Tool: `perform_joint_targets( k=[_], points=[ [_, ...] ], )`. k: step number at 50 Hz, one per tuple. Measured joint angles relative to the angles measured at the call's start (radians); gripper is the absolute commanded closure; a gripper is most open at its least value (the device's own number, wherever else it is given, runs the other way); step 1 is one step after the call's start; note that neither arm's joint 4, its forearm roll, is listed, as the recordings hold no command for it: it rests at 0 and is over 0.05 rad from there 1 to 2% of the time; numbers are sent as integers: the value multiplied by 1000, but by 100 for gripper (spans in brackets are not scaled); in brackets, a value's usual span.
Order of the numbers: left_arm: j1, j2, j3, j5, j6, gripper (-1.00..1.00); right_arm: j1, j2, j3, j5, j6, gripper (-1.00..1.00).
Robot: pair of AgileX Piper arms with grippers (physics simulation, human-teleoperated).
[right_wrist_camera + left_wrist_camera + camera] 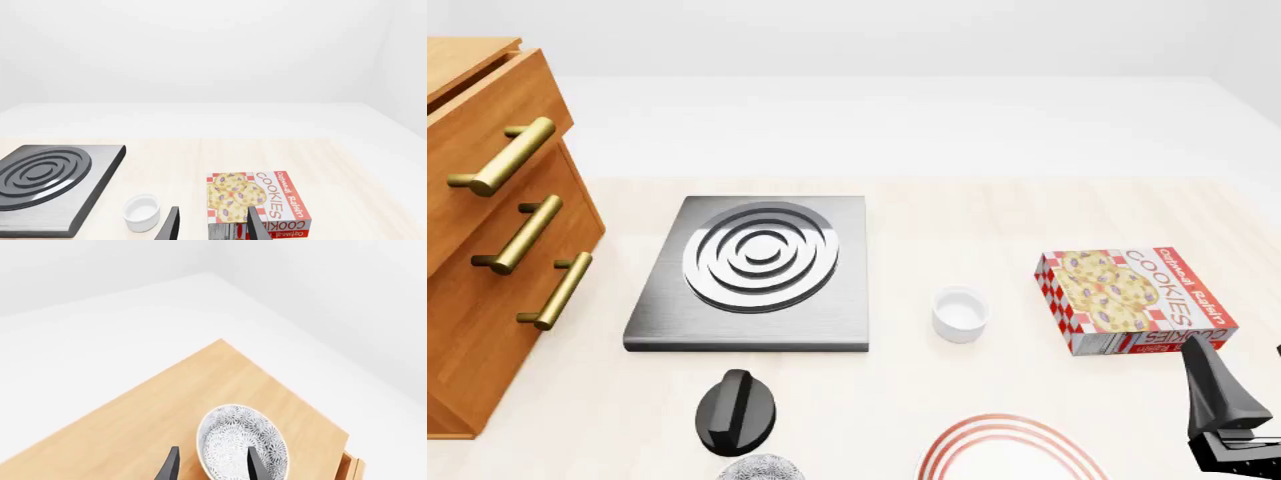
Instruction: Pick the akita bowl on the wooden cabinet and place it on the plate.
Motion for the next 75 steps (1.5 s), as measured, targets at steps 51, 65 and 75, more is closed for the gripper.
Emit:
perform_joint_targets(
  k=[51, 65, 75],
  points=[
    [-24, -109, -34, 57, -102, 100, 0, 0, 0, 0, 0, -100],
    [-56, -156, -97, 116, -166, 100, 0, 0, 0, 0, 0, -100],
    [-92, -174, -126, 138, -212, 100, 0, 0, 0, 0, 0, -100]
  ],
)
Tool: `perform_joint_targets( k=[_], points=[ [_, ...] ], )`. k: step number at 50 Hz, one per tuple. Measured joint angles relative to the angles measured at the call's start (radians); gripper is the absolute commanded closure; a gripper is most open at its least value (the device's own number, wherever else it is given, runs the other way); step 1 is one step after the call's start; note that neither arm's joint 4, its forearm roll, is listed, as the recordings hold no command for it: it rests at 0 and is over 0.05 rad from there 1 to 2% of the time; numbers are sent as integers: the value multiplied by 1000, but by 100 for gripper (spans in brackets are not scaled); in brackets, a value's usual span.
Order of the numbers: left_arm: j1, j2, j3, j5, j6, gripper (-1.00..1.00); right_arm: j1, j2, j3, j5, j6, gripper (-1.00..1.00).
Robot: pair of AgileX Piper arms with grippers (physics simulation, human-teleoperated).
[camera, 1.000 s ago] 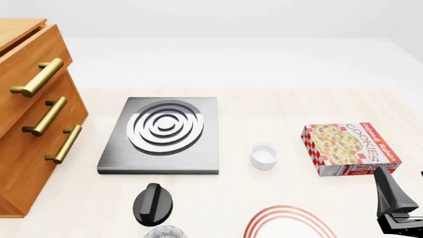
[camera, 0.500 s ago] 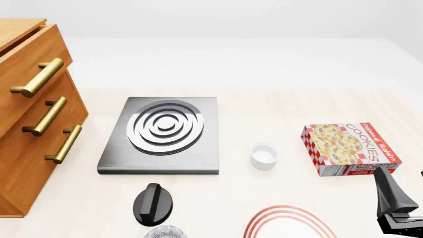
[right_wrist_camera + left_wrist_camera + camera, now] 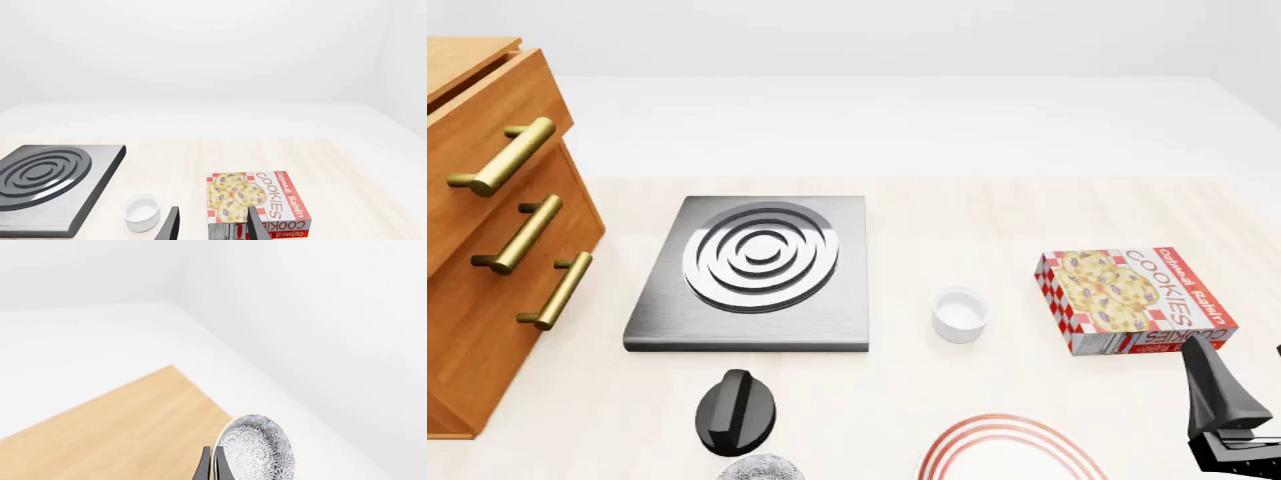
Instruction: Pick the akita bowl on the wooden cabinet and place it on the plate.
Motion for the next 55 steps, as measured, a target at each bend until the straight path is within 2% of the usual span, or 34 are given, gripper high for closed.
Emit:
perform_joint_targets(
  k=[23, 55],
  points=[
    [-120, -40, -69, 56, -63, 100, 0, 0, 0, 0, 0, -100],
    [-344, -50, -162, 112, -43, 100, 0, 0, 0, 0, 0, -100]
  ],
)
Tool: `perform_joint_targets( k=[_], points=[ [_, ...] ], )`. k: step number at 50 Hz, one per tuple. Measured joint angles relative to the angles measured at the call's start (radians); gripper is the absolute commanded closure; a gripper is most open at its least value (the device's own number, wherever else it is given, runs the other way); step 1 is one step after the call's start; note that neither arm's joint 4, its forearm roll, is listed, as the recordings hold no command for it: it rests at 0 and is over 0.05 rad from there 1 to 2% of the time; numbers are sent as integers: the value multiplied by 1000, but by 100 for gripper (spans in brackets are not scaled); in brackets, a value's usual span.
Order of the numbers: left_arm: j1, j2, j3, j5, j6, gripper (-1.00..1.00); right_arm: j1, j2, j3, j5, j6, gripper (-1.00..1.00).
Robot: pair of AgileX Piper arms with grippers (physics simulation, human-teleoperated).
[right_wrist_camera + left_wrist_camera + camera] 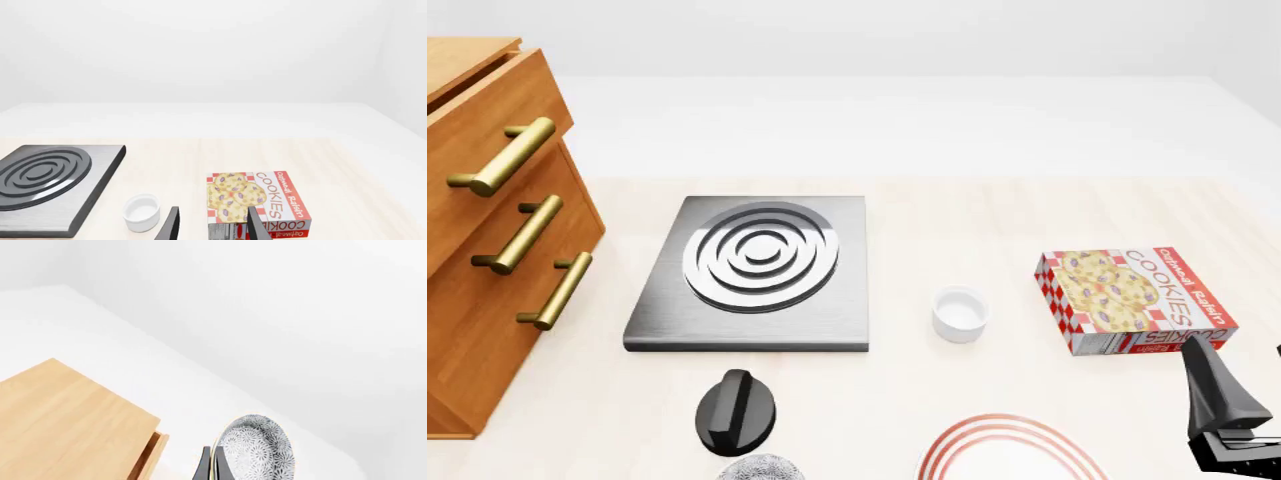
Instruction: Pick the akita bowl on the wooden cabinet and place it on the plate.
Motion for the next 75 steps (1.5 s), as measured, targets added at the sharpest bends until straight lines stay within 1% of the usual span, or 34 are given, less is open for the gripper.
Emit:
perform_joint_targets(
  k=[16, 30, 53, 75],
  points=[
    [-94, 13, -20, 11, 18, 100, 0, 0, 0, 0, 0, -100],
    [-159, 21, -24, 17, 42, 100, 0, 0, 0, 0, 0, -100],
    [-259, 39, 41, -13, 103, 100, 0, 0, 0, 0, 0, -100],
    [-322, 49, 98, -43, 136, 100, 0, 0, 0, 0, 0, -100]
  ],
)
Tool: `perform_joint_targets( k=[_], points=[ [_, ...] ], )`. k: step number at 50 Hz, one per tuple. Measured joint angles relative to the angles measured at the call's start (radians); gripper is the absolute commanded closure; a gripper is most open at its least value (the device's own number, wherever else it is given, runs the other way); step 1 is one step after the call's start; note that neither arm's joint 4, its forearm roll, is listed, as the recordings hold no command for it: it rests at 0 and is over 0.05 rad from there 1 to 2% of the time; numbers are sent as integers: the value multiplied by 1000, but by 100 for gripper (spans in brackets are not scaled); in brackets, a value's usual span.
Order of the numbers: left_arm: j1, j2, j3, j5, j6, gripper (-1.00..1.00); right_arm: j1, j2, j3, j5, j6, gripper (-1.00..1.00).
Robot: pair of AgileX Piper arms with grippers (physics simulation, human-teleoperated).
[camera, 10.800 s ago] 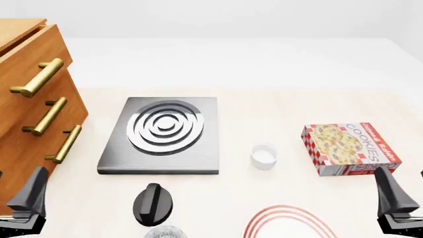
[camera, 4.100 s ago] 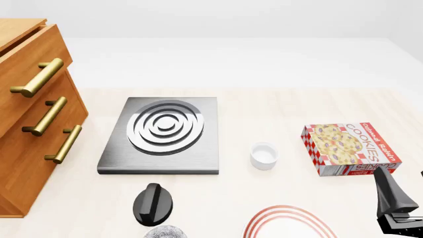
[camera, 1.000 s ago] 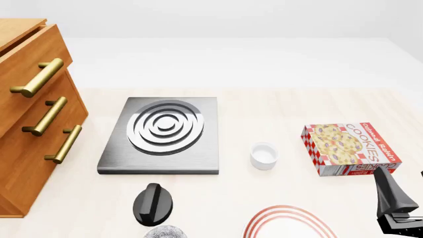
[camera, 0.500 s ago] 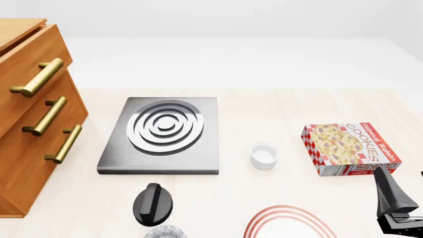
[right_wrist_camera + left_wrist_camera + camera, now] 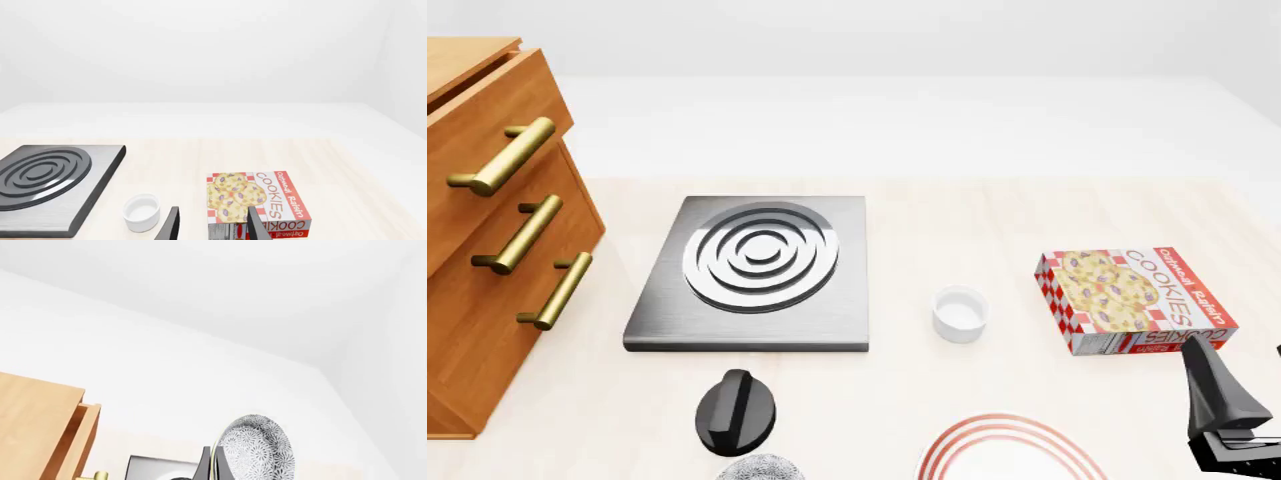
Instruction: Pick the akita bowl on the wooden cabinet and place it on the plate.
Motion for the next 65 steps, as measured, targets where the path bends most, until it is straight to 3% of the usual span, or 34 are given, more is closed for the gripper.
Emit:
perform_joint_targets(
  k=[31, 65],
  points=[
    [-105, -11, 89, -23, 39, 100, 0, 0, 0, 0, 0, -100],
    [-285, -59, 159, -8, 51, 100, 0, 0, 0, 0, 0, -100]
  ],
)
